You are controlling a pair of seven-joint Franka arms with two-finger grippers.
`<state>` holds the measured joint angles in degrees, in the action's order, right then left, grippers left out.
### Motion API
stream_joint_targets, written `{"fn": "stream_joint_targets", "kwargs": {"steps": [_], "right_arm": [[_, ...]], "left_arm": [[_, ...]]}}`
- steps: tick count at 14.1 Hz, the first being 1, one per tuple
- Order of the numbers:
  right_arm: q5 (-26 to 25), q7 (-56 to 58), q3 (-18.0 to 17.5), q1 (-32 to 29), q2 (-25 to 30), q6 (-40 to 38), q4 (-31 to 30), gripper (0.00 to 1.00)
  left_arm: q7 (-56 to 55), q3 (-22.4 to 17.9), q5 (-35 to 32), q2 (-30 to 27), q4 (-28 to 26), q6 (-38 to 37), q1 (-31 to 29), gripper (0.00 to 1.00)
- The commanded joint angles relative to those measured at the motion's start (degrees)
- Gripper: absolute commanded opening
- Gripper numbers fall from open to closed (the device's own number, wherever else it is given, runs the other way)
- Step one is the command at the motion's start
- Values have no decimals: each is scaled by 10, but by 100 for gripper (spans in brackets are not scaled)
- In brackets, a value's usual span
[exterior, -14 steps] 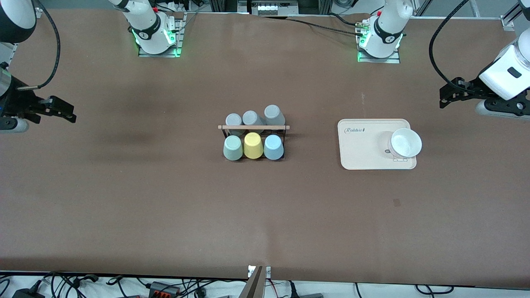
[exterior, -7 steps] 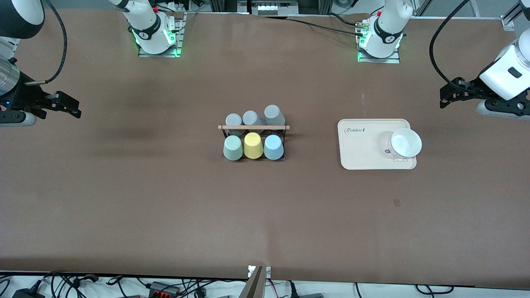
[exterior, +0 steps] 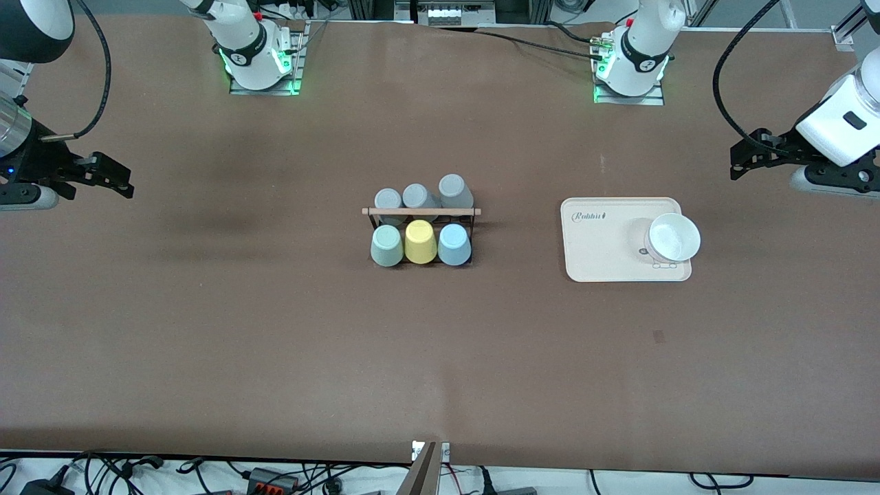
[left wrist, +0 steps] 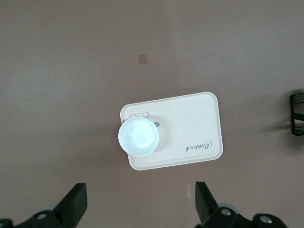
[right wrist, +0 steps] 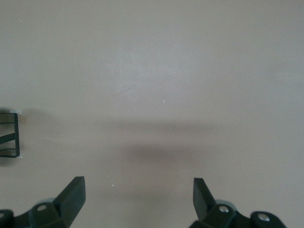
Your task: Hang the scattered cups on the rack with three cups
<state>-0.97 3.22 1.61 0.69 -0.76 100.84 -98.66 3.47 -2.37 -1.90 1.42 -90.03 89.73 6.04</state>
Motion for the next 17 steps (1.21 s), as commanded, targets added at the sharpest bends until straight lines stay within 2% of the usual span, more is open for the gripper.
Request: {"fn": "stream_joint_targets", "kwargs": {"steps": [1, 4, 17], "right_arm": [[1, 4, -2, -13, 16, 7, -10, 100], [1, 5, -36, -43, 16, 8, -10, 100], [3, 3, -33, -43, 32, -24, -11, 100]], "left_arm": [[0, 2, 5, -3, 6, -8, 0, 100], [2, 3, 6, -3, 6, -8, -1, 100], [5, 3, 4, -3, 6, -8, 0, 100]]}}
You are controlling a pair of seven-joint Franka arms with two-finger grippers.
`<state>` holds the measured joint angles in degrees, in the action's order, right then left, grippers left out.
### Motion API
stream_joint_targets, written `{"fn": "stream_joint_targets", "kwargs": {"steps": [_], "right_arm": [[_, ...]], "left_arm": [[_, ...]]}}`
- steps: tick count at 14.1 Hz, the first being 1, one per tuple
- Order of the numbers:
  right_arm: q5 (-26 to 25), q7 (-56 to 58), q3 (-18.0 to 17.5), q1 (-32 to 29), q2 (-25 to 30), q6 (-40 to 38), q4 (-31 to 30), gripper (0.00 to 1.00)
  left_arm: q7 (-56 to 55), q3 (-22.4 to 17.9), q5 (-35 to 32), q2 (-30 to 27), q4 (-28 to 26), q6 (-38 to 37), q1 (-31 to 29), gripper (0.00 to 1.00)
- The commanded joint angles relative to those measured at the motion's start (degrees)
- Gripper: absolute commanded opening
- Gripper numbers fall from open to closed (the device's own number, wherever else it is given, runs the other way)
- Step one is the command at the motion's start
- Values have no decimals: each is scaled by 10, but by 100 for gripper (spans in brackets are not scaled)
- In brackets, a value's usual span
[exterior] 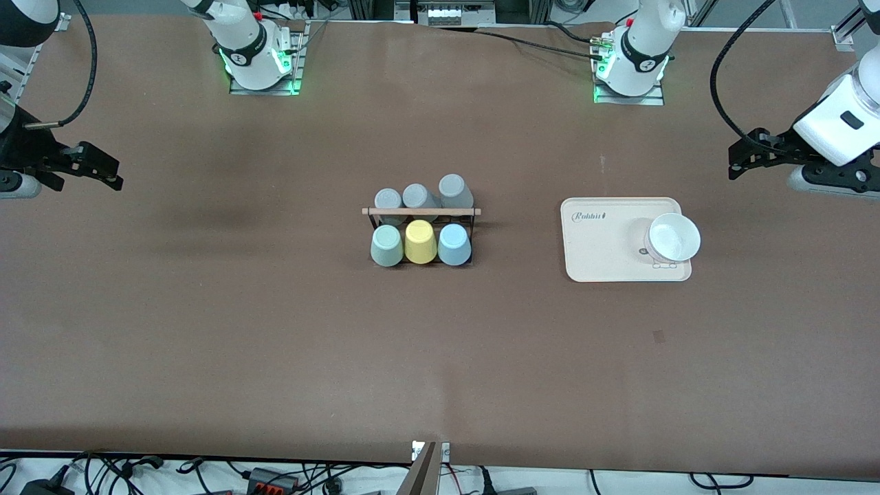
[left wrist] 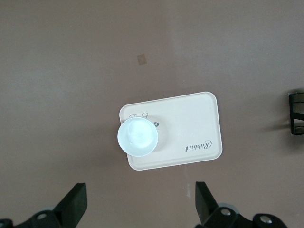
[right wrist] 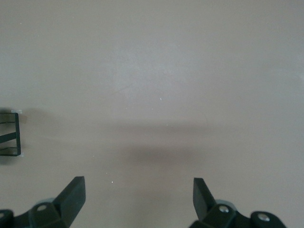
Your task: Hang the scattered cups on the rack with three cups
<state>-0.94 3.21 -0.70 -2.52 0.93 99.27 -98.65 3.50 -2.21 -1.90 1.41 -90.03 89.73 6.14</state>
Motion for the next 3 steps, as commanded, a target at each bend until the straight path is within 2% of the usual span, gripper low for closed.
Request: {"fn": "stream_joint_targets", "kwargs": {"steps": [1, 3], "right_arm": [[2, 4, -10, -11, 15, -10, -11, 100], [2, 3, -11, -9, 18, -9, -12, 100]], "left_arm": [[5, 2, 4, -3, 6, -8, -1, 100], [5, 2, 4, -3, 6, -8, -1, 100]]}}
